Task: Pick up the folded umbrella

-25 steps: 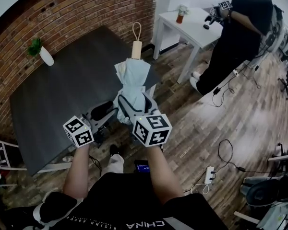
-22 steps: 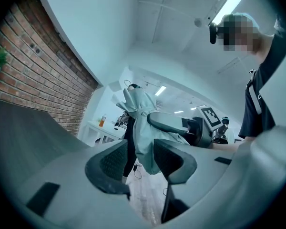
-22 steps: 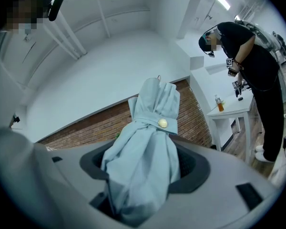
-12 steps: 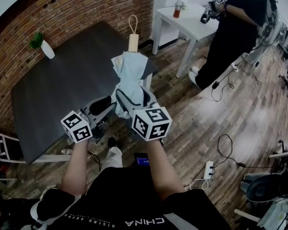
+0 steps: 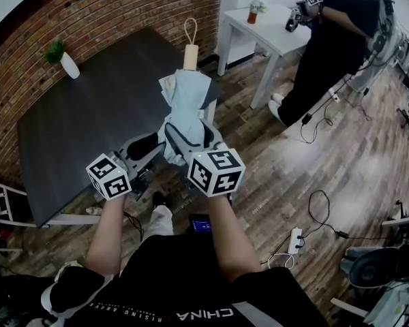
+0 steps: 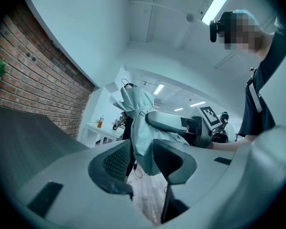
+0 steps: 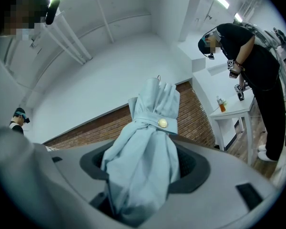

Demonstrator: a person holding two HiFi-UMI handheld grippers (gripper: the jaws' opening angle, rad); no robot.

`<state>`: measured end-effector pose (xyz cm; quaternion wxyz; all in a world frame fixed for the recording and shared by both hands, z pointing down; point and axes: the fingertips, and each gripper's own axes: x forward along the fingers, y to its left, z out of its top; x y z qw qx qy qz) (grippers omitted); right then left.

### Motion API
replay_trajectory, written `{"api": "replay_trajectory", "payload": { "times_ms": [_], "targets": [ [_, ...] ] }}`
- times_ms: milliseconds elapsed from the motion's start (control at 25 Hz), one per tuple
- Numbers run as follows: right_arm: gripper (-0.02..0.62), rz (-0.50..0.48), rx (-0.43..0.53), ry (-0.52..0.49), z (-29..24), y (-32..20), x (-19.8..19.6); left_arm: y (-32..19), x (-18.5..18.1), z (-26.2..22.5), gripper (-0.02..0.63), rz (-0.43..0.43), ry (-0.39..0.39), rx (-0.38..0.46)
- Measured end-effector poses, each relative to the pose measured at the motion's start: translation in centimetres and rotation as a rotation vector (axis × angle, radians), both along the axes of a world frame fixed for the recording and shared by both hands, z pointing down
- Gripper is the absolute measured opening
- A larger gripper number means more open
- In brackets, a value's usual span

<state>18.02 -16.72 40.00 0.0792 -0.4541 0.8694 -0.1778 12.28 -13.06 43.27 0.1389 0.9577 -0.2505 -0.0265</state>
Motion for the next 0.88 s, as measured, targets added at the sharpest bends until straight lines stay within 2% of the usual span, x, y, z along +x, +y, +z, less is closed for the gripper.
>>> {"api": "replay_trajectory", "payload": {
  "times_ms": [880],
  "targets": [
    [0.318, -0.006, -0.017, -0.013, 0.20, -0.34, 0.02, -0.29, -0.06, 0.21, 0.152, -0.002, -0.007, 0.008]
  ]
}}
